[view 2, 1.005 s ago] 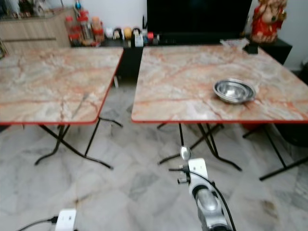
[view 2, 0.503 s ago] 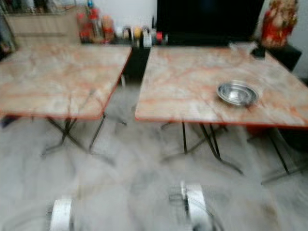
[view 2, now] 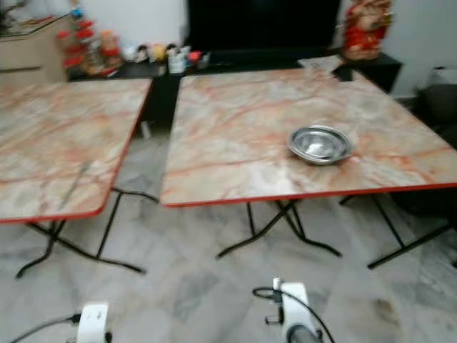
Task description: Setting the table
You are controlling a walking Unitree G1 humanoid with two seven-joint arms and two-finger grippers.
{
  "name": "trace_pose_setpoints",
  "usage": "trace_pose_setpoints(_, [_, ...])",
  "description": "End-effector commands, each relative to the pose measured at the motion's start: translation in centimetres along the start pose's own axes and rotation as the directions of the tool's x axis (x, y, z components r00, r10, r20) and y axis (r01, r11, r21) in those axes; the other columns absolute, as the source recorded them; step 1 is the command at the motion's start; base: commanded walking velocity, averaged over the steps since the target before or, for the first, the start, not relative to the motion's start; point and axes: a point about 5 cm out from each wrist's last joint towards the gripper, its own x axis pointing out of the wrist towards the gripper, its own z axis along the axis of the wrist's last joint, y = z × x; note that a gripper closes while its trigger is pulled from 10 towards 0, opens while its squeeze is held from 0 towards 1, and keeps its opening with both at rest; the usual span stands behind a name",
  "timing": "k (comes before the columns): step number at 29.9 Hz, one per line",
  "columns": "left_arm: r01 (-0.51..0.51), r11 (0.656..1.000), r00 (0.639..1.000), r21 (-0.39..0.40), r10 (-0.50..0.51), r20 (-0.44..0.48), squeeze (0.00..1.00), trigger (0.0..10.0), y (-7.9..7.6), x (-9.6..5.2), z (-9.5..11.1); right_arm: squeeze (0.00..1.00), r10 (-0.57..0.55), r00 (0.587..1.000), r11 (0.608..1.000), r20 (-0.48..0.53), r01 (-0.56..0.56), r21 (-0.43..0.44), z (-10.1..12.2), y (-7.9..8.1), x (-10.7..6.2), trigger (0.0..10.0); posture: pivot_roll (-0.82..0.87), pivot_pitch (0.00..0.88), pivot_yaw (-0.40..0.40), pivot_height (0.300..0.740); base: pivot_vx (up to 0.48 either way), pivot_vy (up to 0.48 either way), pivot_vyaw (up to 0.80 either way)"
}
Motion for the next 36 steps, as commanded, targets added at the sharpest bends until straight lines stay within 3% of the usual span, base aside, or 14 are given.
trace_pose_setpoints(1, [-0.028, 1.0, 0.999, -0.001, 0.028, -0.019, 0.0, 10.0, 1.4, -0.1, -0.6, 0.0, 0.034, 0.998, 0.999, 0.044, -0.035, 0.015, 1.5, 1.5, 0.4, 10.0, 0.0, 0.0, 0.0, 0.732, 0.0, 0.0, 0.0])
trace_pose_setpoints(10, [-0.027, 0.999, 0.999, 0.046, 0.029, -0.025, 0.0, 10.0, 1.2, -0.1, -0.5, 0.0, 0.039, 0.999, 0.999, 0.034, -0.039, 0.012, 1.5, 1.6, 0.4, 10.0, 0.0, 0.0, 0.001, 0.732, 0.0, 0.0, 0.0])
trace_pose_setpoints(22, [-0.034, 0.998, 0.999, 0.045, 0.036, -0.038, 0.0, 10.0, 1.5, -0.2, -1.0, 0.0, 0.032, 0.999, 0.997, 0.0, -0.032, -0.068, 0.7, 1.6, 0.3, 10.0, -0.01, 0.0, 0.001, 0.732, 0.186, -0.402, 0.09])
trace_pose_setpoints(26, [-0.034, 0.999, 0.999, 0.042, 0.036, -0.039, 0.0, 10.0, 1.5, -0.2, -1.0, 0.0, 0.025, 1.0, 0.999, -0.005, -0.025, -0.032, 0.7, 1.5, 0.3, 10.0, -0.01, 0.0, -0.001, 0.732, 0.258, -0.396, 0.11])
trace_pose_setpoints(36, [-0.029, 0.999, 0.999, 0.044, 0.031, -0.038, 0.0, 10.0, 1.3, -0.2, -1.1, 0.0, 0.023, 1.0, 0.998, -0.018, -0.024, -0.057, 0.5, 1.3, 0.3, 10.0, -0.01, 0.0, 0.0, 0.732, 0.278, -0.387, 0.0])
